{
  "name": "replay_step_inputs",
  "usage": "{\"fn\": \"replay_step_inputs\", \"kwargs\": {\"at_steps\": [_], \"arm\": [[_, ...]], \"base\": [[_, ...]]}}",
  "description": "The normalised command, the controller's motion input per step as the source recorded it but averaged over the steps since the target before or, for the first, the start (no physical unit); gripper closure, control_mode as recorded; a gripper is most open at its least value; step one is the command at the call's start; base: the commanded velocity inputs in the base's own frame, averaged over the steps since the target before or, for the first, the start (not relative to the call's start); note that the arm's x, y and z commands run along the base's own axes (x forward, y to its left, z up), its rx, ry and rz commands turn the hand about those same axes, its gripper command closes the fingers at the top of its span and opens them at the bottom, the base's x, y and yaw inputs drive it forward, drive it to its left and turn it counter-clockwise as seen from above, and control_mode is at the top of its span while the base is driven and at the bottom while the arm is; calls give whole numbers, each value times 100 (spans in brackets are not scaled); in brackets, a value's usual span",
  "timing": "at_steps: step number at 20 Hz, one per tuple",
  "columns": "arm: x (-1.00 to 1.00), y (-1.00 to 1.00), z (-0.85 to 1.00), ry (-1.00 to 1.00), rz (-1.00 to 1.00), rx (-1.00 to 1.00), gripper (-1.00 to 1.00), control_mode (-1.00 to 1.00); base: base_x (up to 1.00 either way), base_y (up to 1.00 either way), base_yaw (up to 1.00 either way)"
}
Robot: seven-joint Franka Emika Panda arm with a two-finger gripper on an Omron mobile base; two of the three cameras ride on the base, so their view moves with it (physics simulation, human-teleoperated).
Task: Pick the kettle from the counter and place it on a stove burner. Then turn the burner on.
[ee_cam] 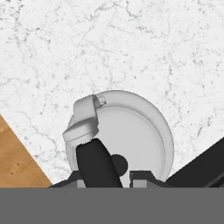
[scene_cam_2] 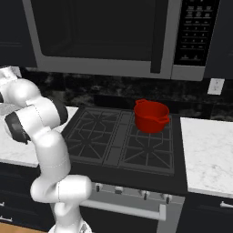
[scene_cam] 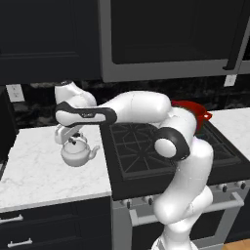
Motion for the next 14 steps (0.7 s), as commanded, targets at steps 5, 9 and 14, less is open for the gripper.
{"fn": "replay_step_inputs", "kwargs": {"at_steps": [5, 9, 14], "arm": [[-82, -97, 57, -14, 2, 0, 100, -100], [-46, -100, 29, -11, 3, 0, 100, -100], [-11, -100, 21, -4, 4, 1, 100, -100]], "base": [[0, 0, 0], [0, 0, 0], [0, 0, 0]]}}
